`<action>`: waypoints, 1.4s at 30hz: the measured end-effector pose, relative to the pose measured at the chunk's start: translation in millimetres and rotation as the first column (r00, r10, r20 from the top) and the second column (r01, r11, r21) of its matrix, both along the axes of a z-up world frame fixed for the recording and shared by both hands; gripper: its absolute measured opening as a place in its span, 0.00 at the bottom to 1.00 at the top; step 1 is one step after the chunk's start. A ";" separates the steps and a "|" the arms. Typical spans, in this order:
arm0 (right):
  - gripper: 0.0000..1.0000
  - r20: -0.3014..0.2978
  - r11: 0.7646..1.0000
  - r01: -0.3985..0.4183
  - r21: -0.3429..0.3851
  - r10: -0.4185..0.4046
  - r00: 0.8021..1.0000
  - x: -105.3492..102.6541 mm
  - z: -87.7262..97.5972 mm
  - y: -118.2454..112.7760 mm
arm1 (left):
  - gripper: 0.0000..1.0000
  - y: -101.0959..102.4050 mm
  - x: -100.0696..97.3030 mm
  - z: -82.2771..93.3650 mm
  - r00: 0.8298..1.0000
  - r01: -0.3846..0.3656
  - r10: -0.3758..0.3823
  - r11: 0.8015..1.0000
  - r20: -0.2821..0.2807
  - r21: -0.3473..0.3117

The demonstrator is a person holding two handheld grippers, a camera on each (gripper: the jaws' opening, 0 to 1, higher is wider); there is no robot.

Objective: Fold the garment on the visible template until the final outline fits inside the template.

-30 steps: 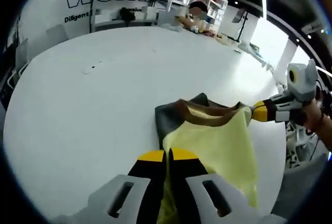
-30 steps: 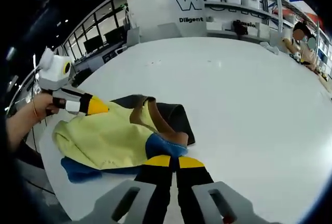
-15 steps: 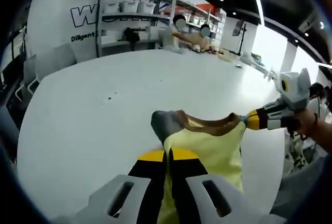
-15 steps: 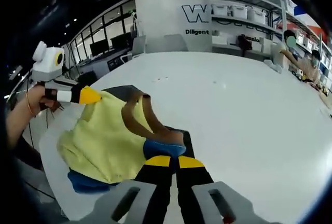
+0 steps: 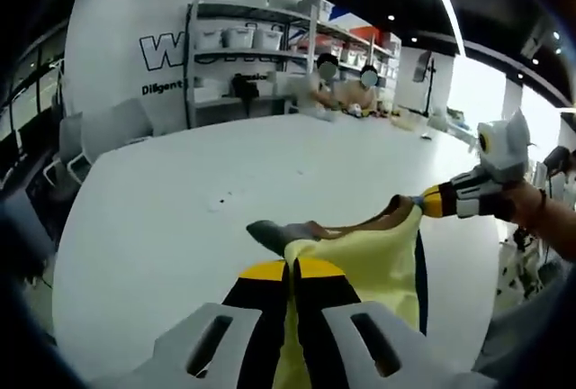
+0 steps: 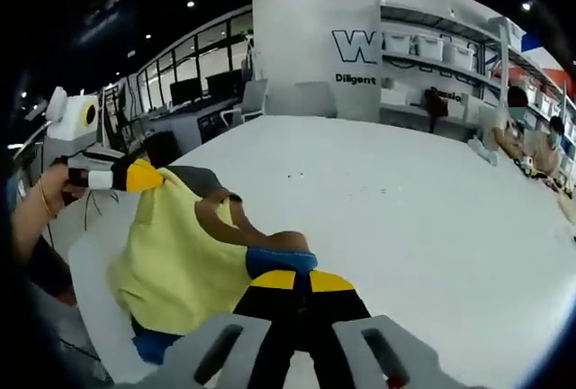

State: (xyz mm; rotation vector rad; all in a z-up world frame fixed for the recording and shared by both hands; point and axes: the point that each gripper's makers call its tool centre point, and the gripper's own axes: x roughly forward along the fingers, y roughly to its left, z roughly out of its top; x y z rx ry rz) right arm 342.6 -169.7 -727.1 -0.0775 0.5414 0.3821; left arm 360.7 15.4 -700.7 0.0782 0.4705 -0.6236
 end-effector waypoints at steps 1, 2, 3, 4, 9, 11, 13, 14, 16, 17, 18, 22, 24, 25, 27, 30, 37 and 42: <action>0.00 0.007 1.000 -0.002 -0.004 0.002 1.000 1.3 2.5 0.7 | 0.00 1.1 -0.7 3.8 1.000 0.000 0.000 1.000 0.004 -0.001; 0.00 0.019 1.000 -0.009 -0.015 0.009 1.000 5.6 8.3 1.6 | 0.00 3.2 0.3 10.8 1.000 -0.008 0.008 1.000 0.023 -0.005; 0.00 0.021 1.000 -0.009 -0.017 0.010 1.000 7.0 9.8 1.8 | 0.00 3.9 0.8 13.3 0.999 -0.011 0.011 1.000 0.031 -0.007; 0.00 0.025 1.000 -0.008 -0.023 0.008 1.000 10.7 13.7 2.3 | 0.00 5.2 0.1 18.9 0.999 -0.010 0.010 1.000 0.035 -0.010; 0.00 0.068 1.000 -0.016 -0.025 0.018 0.998 25.7 31.6 9.3 | 0.00 11.5 1.6 44.3 0.994 -0.028 0.031 0.999 0.102 -0.029; 0.00 0.086 1.000 -0.015 -0.022 0.017 0.996 31.2 37.0 10.3 | 0.00 13.2 2.8 47.8 0.993 -0.038 0.041 0.999 0.113 -0.029; 0.00 0.107 1.000 -0.018 -0.022 0.021 0.994 39.4 46.2 15.0 | 0.00 17.1 5.6 55.4 0.987 -0.063 0.067 0.997 0.146 -0.034; 0.00 0.115 1.000 -0.018 -0.026 0.021 0.993 44.0 50.1 16.7 | 0.00 17.7 5.8 58.4 0.985 -0.067 0.072 0.997 0.157 -0.038; 0.00 0.136 0.999 -0.016 -0.029 0.020 0.990 52.0 56.2 18.4 | 0.00 19.1 7.4 63.8 0.979 -0.078 0.084 0.996 0.184 -0.040; 0.00 0.140 0.999 -0.016 -0.029 0.020 0.990 55.7 57.6 19.2 | 0.00 19.7 8.8 65.6 0.976 -0.081 0.087 0.996 0.200 -0.035; 0.00 0.137 0.999 -0.016 -0.030 0.020 0.990 61.0 57.6 20.7 | 0.00 20.8 10.2 66.1 0.974 -0.089 0.093 0.996 0.206 -0.031; 0.00 0.132 1.000 0.004 -0.029 0.000 0.991 75.2 52.9 21.7 | 0.00 21.5 16.9 57.1 0.976 -0.098 0.099 0.995 0.194 -0.016; 0.00 0.122 1.000 0.005 -0.026 -0.002 0.992 86.5 45.7 24.7 | 0.00 22.4 21.2 47.1 0.976 -0.109 0.108 0.994 0.188 -0.006; 0.00 0.118 1.000 0.005 -0.030 -0.001 0.993 88.1 43.8 24.8 | 0.00 22.6 22.7 43.0 0.977 -0.109 0.107 0.994 0.185 0.002; 0.00 0.099 0.999 0.006 -0.040 -0.002 0.995 95.8 35.4 25.2 | 0.00 23.1 27.1 31.9 0.977 -0.116 0.111 0.993 0.179 0.018; 0.00 0.069 0.999 0.007 -0.042 -0.004 0.998 106.2 22.0 27.5 | 0.00 22.9 33.7 11.3 0.979 -0.117 0.105 0.991 0.174 0.058; 0.00 0.006 1.000 0.027 -0.006 -0.027 1.000 121.2 -9.0 30.6 | 0.00 28.6 53.2 -25.5 0.973 -0.158 0.138 0.983 0.186 0.098; 0.00 -0.042 0.999 0.030 -0.020 -0.030 0.999 134.3 -36.7 32.0 | 0.00 28.9 64.6 -51.8 0.981 -0.158 0.143 0.980 0.128 0.117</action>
